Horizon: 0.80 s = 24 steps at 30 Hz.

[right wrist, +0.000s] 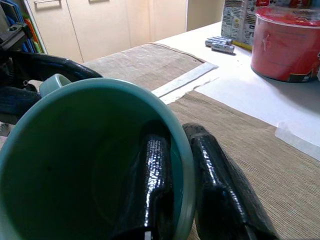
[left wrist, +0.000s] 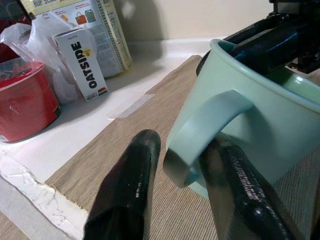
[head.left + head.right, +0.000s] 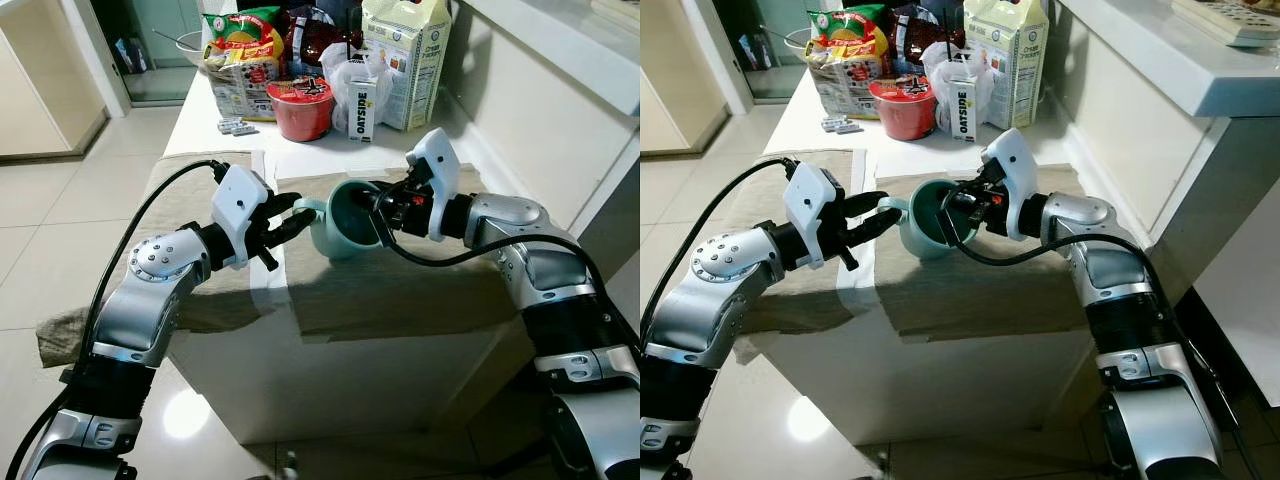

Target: Setting the table

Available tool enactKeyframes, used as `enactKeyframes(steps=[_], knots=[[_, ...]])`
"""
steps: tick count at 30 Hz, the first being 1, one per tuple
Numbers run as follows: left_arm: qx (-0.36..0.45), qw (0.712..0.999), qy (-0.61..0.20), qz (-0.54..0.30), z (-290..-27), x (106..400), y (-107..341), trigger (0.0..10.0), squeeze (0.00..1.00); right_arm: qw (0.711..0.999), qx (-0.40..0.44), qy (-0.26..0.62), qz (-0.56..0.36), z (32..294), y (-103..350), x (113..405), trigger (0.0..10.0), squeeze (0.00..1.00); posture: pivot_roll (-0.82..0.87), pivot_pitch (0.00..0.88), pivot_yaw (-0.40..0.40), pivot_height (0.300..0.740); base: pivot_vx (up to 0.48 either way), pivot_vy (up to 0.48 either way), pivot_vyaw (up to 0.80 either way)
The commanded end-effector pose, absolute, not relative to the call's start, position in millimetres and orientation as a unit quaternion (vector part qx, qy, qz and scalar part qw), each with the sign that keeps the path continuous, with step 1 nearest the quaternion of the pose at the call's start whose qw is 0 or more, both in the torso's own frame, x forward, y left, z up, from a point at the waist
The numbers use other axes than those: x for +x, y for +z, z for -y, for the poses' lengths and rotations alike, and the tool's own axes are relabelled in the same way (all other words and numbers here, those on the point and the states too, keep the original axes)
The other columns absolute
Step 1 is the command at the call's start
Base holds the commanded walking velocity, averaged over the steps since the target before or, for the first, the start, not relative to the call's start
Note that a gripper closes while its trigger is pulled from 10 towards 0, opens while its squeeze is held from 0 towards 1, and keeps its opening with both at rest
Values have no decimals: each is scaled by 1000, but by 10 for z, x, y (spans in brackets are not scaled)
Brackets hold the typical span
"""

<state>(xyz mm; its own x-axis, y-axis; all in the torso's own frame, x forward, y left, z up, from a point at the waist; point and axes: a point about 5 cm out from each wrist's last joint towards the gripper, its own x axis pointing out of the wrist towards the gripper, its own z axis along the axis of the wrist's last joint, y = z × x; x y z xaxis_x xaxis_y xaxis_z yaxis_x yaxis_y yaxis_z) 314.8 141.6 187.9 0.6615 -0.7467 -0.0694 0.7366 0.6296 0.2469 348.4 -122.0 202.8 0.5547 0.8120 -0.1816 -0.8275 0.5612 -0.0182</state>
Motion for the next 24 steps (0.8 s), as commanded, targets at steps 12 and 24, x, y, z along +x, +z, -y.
enactKeyframes(steps=[12,24], knots=[[124,898,-421,24,-1429,3110,1903,0,0,877,-56,469,-87,1224,1989,3466,0,0,-118,0,51,740,0,0,0],[72,918,-389,20,-1418,3073,1866,0,0,935,-50,344,-69,1328,2023,3690,10000,0,-114,7,51,740,0,0,0]])
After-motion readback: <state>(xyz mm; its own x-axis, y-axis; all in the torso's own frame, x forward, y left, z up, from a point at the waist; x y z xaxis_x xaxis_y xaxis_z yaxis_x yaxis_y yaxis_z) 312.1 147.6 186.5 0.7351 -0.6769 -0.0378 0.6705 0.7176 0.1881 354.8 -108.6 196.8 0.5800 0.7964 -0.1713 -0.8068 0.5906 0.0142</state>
